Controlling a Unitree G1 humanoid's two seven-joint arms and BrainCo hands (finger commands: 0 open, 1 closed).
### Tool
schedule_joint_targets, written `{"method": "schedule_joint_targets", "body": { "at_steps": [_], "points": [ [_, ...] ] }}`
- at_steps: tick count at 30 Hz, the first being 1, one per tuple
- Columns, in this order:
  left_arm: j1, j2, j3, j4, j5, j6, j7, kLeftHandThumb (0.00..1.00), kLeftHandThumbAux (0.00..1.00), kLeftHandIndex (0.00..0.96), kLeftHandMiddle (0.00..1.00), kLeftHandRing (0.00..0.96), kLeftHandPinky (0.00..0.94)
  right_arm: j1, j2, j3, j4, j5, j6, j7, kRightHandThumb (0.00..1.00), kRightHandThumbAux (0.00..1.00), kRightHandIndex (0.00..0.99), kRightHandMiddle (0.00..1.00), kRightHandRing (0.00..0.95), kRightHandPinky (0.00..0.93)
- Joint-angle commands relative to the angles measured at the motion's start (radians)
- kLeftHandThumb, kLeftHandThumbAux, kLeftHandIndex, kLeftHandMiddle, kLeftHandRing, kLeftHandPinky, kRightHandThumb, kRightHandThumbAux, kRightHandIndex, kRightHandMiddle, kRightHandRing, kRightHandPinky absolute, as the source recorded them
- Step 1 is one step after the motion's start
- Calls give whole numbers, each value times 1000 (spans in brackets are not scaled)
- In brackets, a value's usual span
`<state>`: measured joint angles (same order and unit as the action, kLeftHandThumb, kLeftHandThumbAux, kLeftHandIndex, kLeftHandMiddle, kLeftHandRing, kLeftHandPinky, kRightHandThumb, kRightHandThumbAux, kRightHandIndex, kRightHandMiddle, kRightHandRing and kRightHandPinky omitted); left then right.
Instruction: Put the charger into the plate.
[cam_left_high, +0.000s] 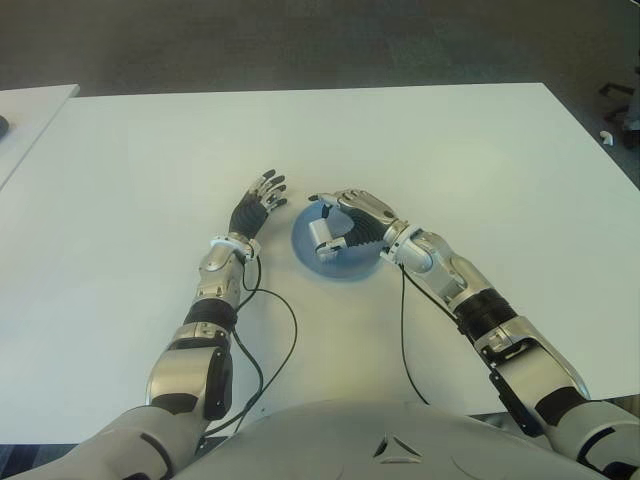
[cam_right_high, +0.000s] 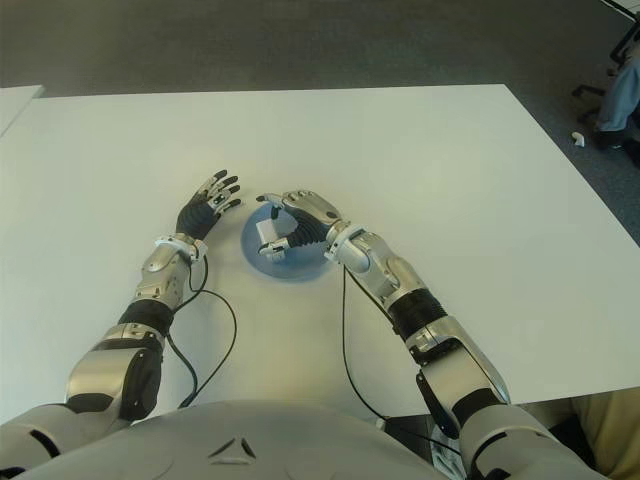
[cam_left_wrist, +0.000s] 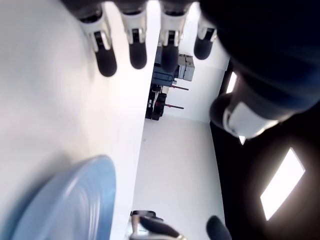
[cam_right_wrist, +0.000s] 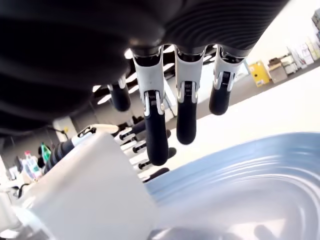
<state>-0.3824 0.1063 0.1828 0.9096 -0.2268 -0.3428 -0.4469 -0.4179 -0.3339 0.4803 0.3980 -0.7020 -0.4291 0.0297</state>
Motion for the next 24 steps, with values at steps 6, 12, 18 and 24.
{"method": "schedule_joint_targets", "body": {
  "at_steps": [6,12,18,24],
  "points": [
    [12,1,-1,27,4,-5,-29,0,647,113,159,128,109,9,-3,-2,-36,1,31,28,309,128,0,0,0,0],
    [7,7,-1,40,7,-12,-38,0,635,136,184,152,130,14,-7,-7,-53,0,46,37,297,128,0,0,0,0],
    [-1,12,1,56,7,-10,-46,0,625,156,211,173,137,22,-13,-17,-73,5,64,48,312,128,0,0,0,0],
    [-8,16,3,69,6,-13,-54,0,629,180,241,192,137,29,-15,-28,-85,8,77,52,328,130,0,0,0,0]
  ]
}}
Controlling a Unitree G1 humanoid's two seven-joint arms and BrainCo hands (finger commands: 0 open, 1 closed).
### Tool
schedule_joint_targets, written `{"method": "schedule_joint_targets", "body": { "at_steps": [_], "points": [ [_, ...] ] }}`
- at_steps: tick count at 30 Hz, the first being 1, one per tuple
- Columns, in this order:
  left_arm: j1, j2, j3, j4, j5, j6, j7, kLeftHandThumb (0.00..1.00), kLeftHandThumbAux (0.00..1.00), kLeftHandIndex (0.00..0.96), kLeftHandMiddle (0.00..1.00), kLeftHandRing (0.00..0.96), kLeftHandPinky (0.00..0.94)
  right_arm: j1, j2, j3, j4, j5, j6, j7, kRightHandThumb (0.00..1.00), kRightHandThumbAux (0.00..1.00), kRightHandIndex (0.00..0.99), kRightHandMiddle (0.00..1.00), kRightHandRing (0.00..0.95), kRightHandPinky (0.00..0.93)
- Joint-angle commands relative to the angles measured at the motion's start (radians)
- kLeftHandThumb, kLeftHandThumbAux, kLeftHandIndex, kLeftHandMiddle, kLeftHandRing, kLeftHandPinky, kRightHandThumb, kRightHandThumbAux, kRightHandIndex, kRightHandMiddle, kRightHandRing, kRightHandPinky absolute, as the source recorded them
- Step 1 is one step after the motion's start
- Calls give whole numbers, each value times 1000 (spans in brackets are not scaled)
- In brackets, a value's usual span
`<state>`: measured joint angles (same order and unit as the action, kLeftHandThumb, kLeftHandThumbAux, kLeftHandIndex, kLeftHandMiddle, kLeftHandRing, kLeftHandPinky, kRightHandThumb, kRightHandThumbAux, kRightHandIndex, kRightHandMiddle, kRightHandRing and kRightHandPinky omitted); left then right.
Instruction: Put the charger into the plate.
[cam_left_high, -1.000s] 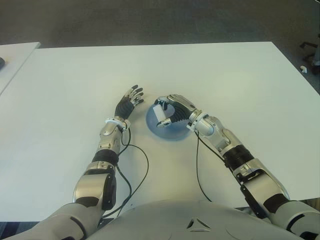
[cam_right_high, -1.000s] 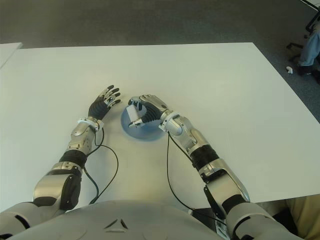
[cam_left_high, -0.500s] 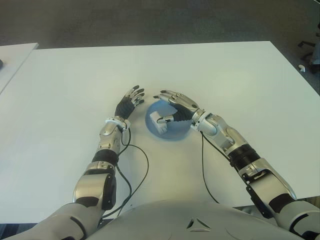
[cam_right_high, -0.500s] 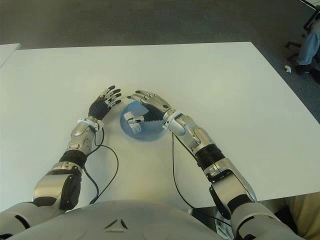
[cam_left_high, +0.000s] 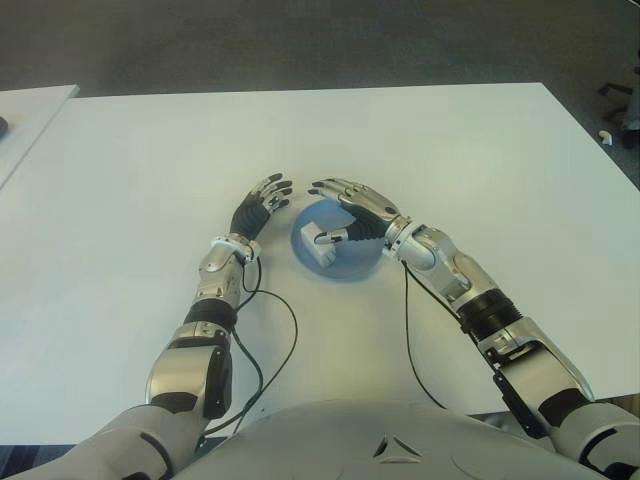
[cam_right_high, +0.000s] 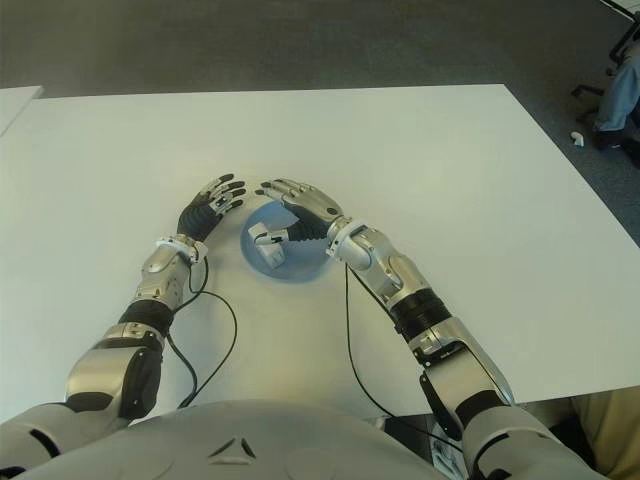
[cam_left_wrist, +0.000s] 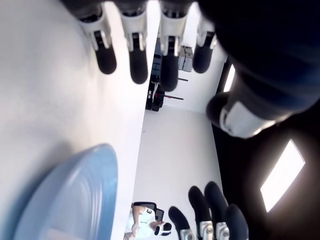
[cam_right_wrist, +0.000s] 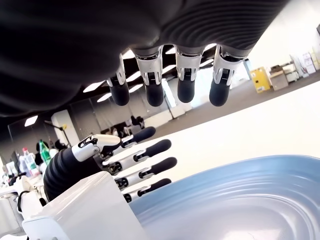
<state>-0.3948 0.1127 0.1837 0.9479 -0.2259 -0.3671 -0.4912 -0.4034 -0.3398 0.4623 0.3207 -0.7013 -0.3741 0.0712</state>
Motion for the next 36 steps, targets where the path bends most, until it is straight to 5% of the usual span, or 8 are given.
{"method": "schedule_joint_targets", "body": {
  "at_steps": [1,9,19,22,27,36],
  "points": [
    [3,10,2,33,5,11,-11,0,632,181,244,193,135,15,-9,-11,-8,7,23,9,328,132,0,0,0,0],
    [-2,13,4,44,1,19,-23,0,632,172,249,186,101,19,-12,-27,7,1,19,-30,297,159,0,0,0,0],
    [-7,17,10,48,0,47,-21,0,637,179,258,192,120,7,29,-123,59,-11,119,-254,185,273,0,0,0,0],
    [-8,17,12,48,-3,53,-23,0,639,180,262,190,105,15,92,-183,107,45,121,-384,149,328,0,0,0,0],
    [-8,17,14,48,-8,57,-27,0,642,180,264,186,97,23,164,-257,156,168,73,-461,125,399,0,0,0,0],
    [-3,25,11,42,2,52,-5,0,637,144,191,132,69,143,249,-384,146,456,-4,-379,113,547,0,0,0,0]
  ]
}}
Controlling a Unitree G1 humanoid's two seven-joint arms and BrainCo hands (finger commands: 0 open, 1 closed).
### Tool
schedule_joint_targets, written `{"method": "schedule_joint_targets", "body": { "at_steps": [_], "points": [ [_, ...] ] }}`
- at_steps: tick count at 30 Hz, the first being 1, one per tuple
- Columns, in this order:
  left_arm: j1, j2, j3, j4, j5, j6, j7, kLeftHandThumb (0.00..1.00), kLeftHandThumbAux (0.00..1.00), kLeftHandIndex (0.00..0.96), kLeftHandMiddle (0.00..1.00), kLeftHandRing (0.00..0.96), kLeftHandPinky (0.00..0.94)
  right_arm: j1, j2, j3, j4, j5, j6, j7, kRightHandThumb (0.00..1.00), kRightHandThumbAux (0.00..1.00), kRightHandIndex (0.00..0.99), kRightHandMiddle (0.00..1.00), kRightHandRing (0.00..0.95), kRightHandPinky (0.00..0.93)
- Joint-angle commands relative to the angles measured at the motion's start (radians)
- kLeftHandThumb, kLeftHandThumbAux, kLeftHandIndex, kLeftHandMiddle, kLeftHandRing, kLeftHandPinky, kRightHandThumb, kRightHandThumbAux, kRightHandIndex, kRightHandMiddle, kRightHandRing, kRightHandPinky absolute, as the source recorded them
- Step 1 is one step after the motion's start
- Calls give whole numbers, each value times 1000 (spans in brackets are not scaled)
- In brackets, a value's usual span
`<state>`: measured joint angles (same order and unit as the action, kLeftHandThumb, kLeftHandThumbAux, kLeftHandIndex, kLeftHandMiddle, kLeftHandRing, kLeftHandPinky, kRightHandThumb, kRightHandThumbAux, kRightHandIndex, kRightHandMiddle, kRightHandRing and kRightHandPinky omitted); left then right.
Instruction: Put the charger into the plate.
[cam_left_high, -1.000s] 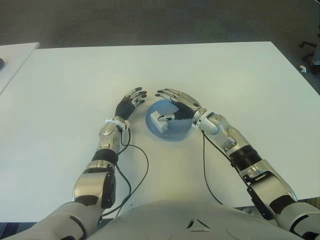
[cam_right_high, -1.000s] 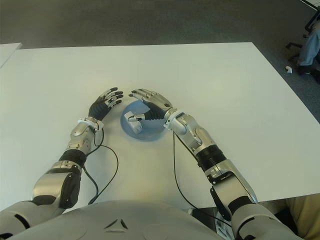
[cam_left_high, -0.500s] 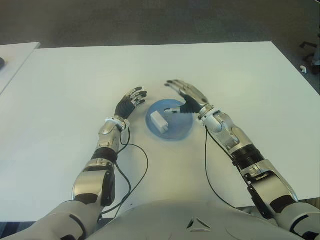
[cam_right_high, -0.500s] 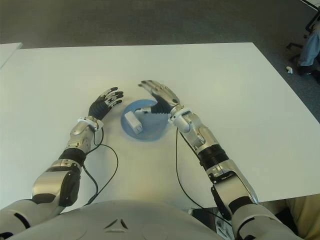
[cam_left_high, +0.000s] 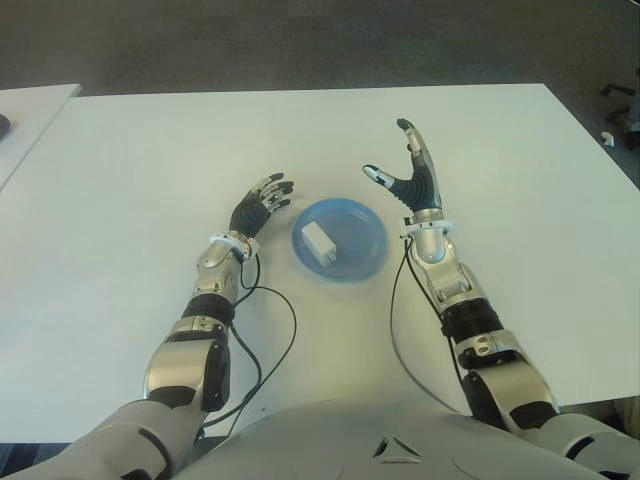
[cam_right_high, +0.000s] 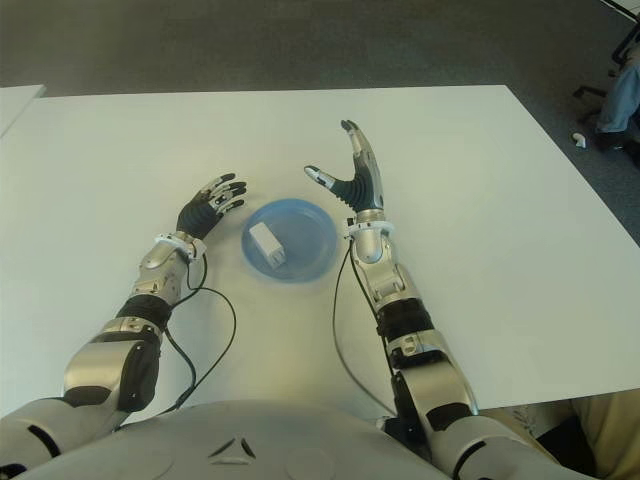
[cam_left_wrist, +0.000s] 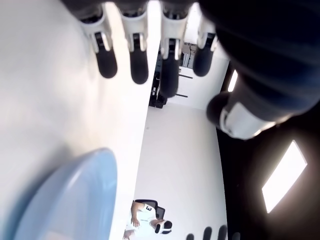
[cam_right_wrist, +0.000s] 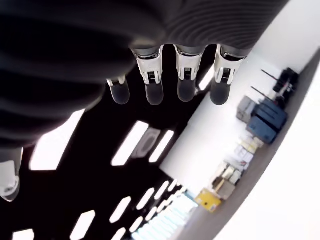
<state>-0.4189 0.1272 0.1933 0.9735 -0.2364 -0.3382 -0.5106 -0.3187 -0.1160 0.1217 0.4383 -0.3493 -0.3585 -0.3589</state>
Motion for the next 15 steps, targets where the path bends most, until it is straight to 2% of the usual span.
{"method": "schedule_joint_targets", "body": {
  "at_steps": [1,3,6,15],
  "points": [
    [21,11,1,16,13,23,16,0,636,136,178,123,65,64,28,-49,34,122,-24,66,112,566,0,0,0,0],
    [22,14,1,13,16,24,27,0,636,126,162,113,67,74,43,-72,53,197,-25,128,113,595,0,0,0,0],
    [23,17,0,11,19,23,34,0,638,110,140,99,70,74,57,-90,59,254,-14,180,116,639,0,0,0,0],
    [27,26,-4,4,22,26,33,0,651,100,131,101,104,79,92,-113,51,311,6,244,115,732,6,0,0,0]
  ]
}}
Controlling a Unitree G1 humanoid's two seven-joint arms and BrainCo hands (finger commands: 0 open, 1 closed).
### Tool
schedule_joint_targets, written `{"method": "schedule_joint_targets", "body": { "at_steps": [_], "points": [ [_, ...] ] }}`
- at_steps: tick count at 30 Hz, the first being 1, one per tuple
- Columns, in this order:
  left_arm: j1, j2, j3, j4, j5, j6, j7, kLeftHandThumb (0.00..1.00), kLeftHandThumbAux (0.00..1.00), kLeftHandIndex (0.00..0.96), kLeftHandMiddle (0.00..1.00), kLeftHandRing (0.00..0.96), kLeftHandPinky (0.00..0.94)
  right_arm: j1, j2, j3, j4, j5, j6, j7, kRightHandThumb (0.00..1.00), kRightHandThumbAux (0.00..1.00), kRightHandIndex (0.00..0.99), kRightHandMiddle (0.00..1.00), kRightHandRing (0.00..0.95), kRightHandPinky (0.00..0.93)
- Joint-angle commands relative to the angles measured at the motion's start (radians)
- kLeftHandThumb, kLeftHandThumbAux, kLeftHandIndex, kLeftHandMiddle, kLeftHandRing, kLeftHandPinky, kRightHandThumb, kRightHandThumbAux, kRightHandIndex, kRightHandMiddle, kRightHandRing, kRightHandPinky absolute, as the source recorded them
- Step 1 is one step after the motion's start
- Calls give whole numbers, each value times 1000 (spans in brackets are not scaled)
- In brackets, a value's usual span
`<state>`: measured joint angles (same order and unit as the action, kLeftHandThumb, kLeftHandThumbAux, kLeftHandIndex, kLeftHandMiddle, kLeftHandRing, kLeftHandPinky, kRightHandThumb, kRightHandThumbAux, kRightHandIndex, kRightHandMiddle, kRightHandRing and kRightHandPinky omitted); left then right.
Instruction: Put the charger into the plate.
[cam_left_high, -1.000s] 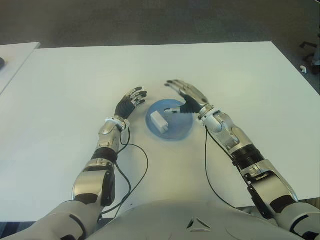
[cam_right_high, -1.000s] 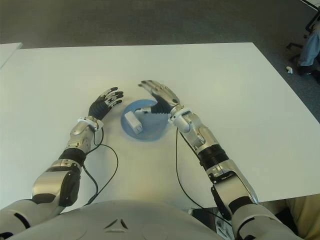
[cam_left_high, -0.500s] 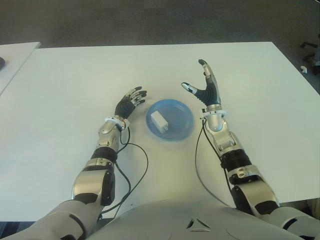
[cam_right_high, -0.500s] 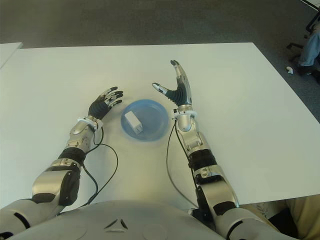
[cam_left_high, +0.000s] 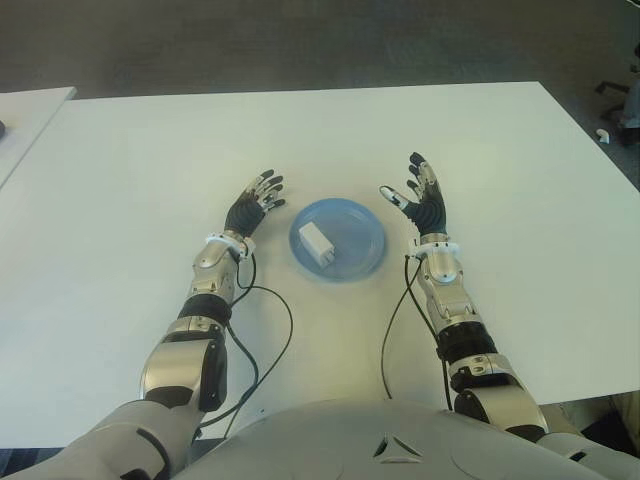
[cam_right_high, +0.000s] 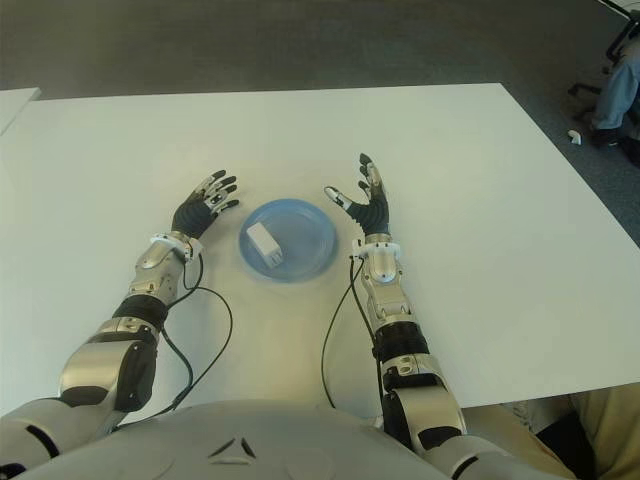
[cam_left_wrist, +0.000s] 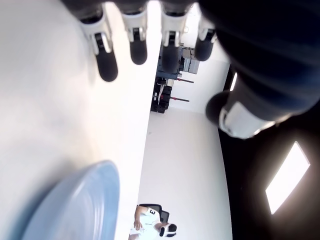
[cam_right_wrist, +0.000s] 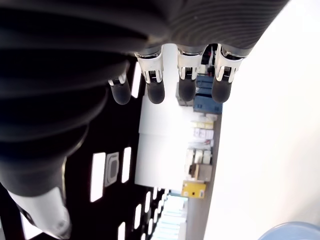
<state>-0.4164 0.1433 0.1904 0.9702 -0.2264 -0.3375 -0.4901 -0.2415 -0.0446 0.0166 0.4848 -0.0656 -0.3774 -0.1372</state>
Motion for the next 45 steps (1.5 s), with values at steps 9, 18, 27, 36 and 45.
{"method": "schedule_joint_targets", "body": {
  "at_steps": [9,18,27,36,45],
  "points": [
    [29,11,0,2,13,22,10,0,651,125,165,132,123,17,26,-16,-13,36,60,64,56,781,22,3,0,3],
    [35,6,-4,-6,16,15,13,0,652,125,170,133,115,9,7,-40,49,63,57,138,6,819,40,21,7,40],
    [38,0,-2,-7,16,8,21,0,628,110,140,109,81,-5,-13,-52,114,70,34,193,0,823,47,32,21,57],
    [42,-13,1,-5,25,-29,78,0,599,19,17,10,4,0,-39,-49,143,65,50,238,0,802,40,15,9,40],
    [49,-21,-10,3,64,-97,161,0,575,0,0,0,0,-14,-53,-58,178,85,79,287,0,744,23,0,0,5]
  ]
}}
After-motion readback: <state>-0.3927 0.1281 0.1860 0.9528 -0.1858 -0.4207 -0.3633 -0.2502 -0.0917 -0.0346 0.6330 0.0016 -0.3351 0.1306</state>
